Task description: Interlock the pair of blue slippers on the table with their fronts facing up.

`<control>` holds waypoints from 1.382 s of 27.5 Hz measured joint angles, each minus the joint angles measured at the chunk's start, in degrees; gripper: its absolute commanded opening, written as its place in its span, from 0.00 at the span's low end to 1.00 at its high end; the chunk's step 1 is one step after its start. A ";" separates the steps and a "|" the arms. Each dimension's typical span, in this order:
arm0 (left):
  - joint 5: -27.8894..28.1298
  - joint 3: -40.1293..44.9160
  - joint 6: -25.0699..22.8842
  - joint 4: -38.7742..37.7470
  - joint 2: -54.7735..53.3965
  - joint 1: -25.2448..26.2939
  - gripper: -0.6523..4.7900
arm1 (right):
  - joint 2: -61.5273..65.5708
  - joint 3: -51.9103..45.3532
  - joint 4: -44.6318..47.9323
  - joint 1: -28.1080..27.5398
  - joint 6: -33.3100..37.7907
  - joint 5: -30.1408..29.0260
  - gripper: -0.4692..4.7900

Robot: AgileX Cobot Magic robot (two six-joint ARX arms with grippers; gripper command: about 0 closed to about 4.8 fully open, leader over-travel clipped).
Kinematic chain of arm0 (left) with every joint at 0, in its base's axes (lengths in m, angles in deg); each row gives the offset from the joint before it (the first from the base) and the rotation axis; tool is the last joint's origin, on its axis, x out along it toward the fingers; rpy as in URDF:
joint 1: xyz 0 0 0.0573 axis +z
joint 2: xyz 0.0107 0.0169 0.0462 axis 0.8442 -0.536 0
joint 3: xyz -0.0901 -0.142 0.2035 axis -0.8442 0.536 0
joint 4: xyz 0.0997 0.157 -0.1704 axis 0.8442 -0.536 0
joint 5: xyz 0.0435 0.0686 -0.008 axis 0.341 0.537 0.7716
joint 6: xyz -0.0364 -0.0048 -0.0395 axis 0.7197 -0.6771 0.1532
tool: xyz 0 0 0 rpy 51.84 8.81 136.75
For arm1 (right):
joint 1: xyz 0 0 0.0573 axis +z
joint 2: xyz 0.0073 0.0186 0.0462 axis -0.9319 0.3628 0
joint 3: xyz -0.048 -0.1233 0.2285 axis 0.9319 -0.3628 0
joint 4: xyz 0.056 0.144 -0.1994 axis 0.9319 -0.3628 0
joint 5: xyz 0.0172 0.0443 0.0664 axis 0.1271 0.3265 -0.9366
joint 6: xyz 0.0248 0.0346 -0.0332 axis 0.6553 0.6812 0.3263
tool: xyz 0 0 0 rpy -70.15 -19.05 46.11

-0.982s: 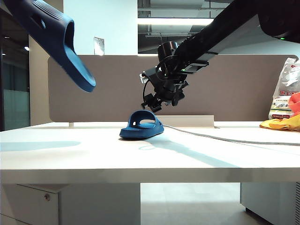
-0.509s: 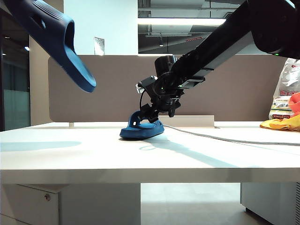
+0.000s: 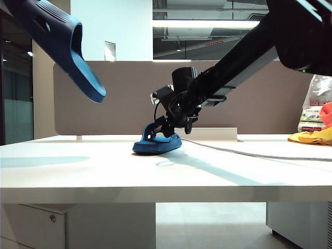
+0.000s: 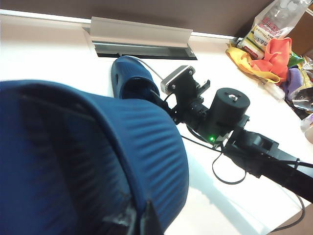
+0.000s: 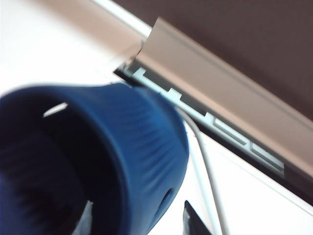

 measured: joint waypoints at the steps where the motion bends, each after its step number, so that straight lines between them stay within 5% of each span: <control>1: 0.00 0.00 0.00 -0.13 0.00 0.00 0.11 | 0.35 -0.02 0.57 0.00 0.00 0.07 0.47; 5: 0.00 0.00 -0.04 -0.57 0.00 0.00 0.11 | 0.98 -0.09 2.86 -0.02 -0.02 0.44 0.46; 8: 0.00 0.00 -0.39 -0.63 0.00 0.00 0.11 | 1.36 -0.04 5.55 -0.13 0.00 0.66 0.33; 19: 0.00 0.00 -0.85 -0.74 -0.02 -0.02 0.11 | 3.08 0.09 6.34 -1.05 0.22 1.33 0.09; 31: 2.21 0.00 -0.92 -0.70 -0.17 -0.02 0.11 | 1.01 0.09 -0.02 1.53 0.79 6.08 0.09; 38: 2.58 0.00 -0.92 -0.55 -1.03 -0.02 0.11 | -3.13 0.00 -9.75 4.81 6.93 10.29 0.09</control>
